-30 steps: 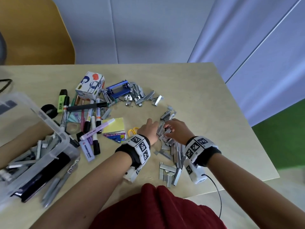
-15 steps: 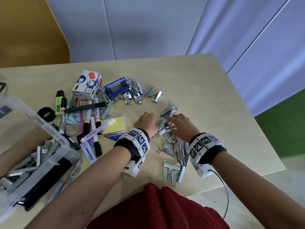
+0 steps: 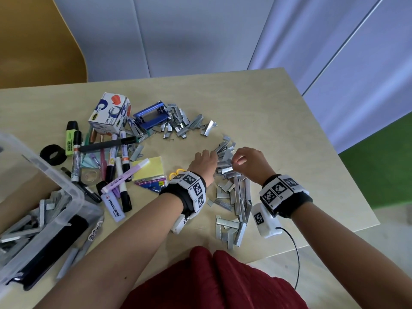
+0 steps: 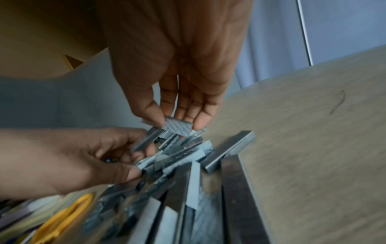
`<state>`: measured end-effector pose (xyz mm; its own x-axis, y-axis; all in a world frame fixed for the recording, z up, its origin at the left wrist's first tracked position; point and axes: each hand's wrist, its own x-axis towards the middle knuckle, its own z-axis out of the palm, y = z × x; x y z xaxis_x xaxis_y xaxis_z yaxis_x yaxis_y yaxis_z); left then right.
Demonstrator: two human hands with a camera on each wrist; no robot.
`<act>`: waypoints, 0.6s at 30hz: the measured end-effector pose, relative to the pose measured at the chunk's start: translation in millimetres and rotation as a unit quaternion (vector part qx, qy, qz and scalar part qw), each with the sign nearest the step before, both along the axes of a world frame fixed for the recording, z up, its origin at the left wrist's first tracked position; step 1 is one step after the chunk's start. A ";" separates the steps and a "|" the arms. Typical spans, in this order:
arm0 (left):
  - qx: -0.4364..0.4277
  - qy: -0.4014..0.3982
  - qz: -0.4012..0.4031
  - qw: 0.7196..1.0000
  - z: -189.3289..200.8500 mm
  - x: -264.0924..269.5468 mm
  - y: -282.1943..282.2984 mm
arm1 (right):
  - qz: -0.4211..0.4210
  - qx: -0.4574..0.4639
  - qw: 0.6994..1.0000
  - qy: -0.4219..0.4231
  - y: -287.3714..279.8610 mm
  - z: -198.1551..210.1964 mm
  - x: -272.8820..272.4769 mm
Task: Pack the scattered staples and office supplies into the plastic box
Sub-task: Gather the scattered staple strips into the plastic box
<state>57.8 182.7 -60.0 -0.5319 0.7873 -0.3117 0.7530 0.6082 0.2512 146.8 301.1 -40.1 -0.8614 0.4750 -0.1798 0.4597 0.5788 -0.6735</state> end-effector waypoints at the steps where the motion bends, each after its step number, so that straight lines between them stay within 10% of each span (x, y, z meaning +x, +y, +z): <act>1: -0.005 -0.005 0.001 1.000 0.7 -0.9 0.6 | -0.011 -0.006 1.000 -0.005 0.8 0.2 -0.6; 6: 0.077 -0.252 0.170 0.950 8.1 -20.9 -2.8 | -0.045 -0.054 0.997 -0.009 0.6 0.4 -3.6; 8: 0.177 -0.404 0.291 0.849 13.7 -24.6 -6.1 | -0.069 -0.079 0.994 0.017 -2.0 0.5 -6.6; 12: 0.351 -0.589 0.492 0.536 24.8 -22.0 -19.2 | -0.096 -0.090 0.985 0.108 -18.0 10.5 -17.4; 18: 0.355 -0.656 0.527 0.407 21.9 -18.5 -41.6 | 0.039 -0.021 0.991 0.126 -57.0 17.6 -31.9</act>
<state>39.3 141.1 -38.1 -0.4332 0.4767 -0.7649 -0.8982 -0.1573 0.4106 115.0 244.1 -22.6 -0.9150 0.4025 0.0279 0.2289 0.5748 -0.7856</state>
